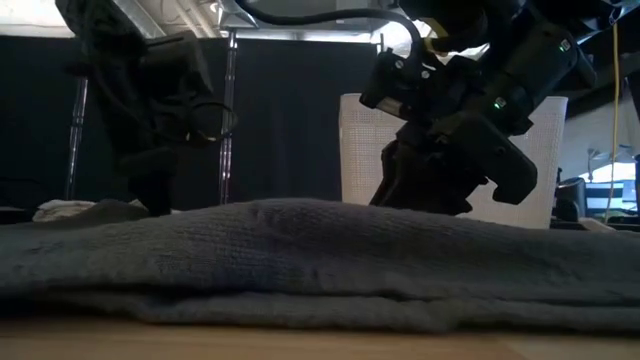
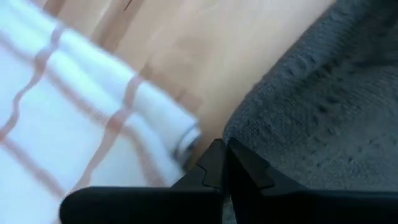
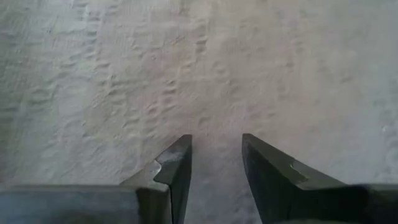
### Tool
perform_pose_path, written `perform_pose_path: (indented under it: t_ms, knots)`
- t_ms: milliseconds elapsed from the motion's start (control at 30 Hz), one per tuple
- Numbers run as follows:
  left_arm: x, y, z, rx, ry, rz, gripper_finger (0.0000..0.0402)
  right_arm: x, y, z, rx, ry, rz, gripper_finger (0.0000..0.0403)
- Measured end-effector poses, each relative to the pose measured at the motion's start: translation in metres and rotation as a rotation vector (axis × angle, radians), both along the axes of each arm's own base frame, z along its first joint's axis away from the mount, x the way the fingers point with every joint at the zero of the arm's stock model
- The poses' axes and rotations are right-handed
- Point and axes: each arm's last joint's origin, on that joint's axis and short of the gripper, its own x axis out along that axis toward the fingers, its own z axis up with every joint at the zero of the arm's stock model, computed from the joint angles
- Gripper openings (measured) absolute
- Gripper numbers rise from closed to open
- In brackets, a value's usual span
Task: Fold towel
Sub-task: Fold the grey towel and put beside the white towel
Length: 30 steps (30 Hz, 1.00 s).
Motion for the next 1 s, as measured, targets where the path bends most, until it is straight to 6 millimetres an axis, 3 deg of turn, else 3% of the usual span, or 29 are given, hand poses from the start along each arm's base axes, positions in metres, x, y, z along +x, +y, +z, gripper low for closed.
perform_pose_path:
  t_ms: [367,667,767,900,1000]
  knots:
    - [-0.007,0.002,-0.001,0.041,0.014,0.171,0.0002,-0.001,0.005,-0.005,0.202,0.077,0.026,0.0143]
    - [0.005,-0.007,0.002,-0.006,-0.063,-0.003,0.0035,0.005,0.004,0.000,0.051,0.031,-0.009,0.0143]
    - [0.009,-0.008,0.003,0.002,-0.090,-0.049,0.0063,0.011,0.005,0.009,0.004,0.037,0.006,0.0143]
    - [0.010,-0.009,0.005,-0.019,-0.087,-0.107,0.0108,0.014,0.006,0.035,-0.033,0.065,0.006,0.0143]
    - [0.015,-0.010,0.017,-0.024,-0.105,-0.130,0.0132,0.009,0.011,0.054,-0.027,0.106,0.026,0.0143]
